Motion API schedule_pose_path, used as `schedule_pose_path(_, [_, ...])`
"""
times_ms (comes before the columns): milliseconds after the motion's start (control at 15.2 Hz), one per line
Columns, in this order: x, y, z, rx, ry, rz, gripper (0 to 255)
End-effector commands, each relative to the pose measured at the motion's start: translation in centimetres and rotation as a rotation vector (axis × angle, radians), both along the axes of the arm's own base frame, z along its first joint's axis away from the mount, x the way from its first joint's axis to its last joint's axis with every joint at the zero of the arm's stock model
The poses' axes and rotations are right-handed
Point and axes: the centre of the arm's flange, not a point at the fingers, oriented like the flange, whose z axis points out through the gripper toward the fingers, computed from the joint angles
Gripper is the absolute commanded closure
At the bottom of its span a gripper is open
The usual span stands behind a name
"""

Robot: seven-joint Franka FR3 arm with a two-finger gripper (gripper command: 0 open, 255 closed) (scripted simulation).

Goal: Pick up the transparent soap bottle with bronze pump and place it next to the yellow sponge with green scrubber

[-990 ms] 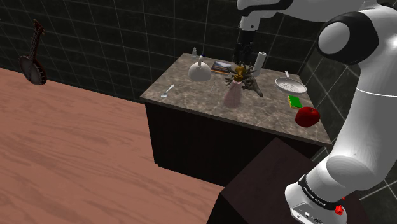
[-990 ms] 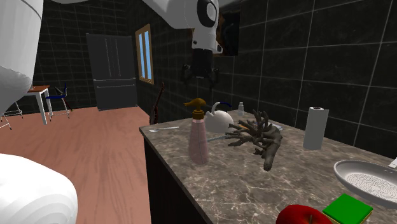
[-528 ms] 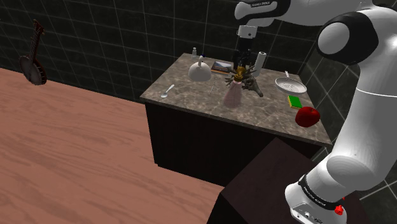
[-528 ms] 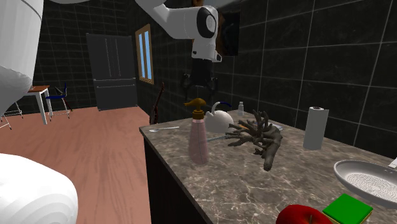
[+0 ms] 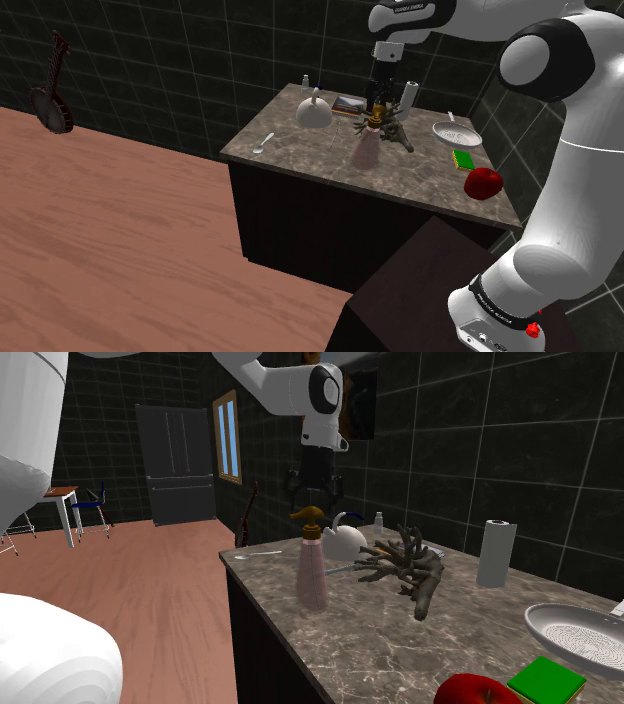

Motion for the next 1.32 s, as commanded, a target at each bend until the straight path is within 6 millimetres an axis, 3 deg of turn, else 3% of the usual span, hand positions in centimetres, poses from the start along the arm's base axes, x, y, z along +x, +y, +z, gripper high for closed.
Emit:
schedule_pose_path(0, [0.0,0.0,0.0,0.0,0.0,0.0,255])
schedule_pose_path(594, [0.0,0.0,0.0,0.0,0.0,0.0,255])
schedule_pose_path(1254, [0.0,0.0,5.3,0.0,0.0,0.0,255])
